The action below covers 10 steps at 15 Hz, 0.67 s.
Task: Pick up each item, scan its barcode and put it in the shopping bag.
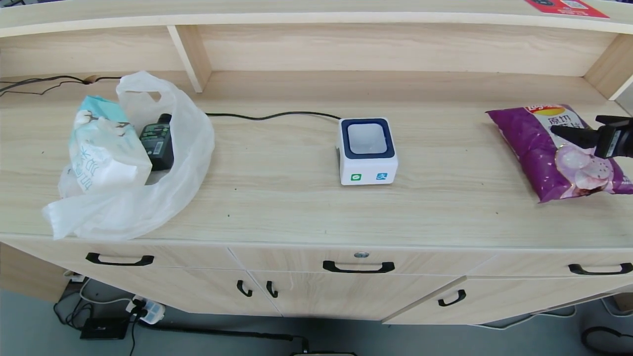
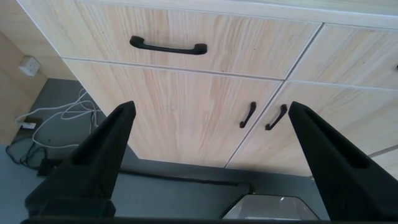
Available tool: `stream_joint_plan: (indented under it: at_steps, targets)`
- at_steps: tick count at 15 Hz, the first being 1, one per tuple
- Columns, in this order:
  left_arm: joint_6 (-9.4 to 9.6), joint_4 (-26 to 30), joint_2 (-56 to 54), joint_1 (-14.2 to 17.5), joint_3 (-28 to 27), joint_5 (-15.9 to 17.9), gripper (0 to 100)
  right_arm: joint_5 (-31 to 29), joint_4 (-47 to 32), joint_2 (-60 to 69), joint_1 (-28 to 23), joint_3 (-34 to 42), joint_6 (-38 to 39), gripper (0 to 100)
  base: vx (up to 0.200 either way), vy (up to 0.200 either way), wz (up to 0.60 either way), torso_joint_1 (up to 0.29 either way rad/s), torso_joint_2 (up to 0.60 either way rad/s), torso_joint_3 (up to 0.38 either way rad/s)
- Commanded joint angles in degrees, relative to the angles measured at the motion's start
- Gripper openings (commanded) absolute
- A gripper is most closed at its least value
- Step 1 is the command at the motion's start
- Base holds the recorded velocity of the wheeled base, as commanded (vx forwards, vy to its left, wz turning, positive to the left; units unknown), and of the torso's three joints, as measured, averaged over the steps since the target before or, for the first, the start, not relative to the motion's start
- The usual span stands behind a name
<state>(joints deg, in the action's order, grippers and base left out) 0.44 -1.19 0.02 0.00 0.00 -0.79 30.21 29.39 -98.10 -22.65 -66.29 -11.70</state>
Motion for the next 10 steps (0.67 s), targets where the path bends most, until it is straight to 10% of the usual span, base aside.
stream_joint_plan:
  at_steps: [1, 10]
  targets:
    - [0.00, -0.04, -0.02, 0.00, 0.00, -0.09, 100, 0.03, 0.05, -2.71, 0.06, 1.25, -1.04, 100, 0.000, 0.000, 0.00, 0.000, 0.00, 0.000]
    - [0.00, -0.04, -0.02, 0.00, 0.00, -0.09, 100, -0.59, 4.80, -8.43, 4.11, 2.31, -0.78, 100, 0.000, 0.000, 0.00, 0.000, 0.00, 0.000]
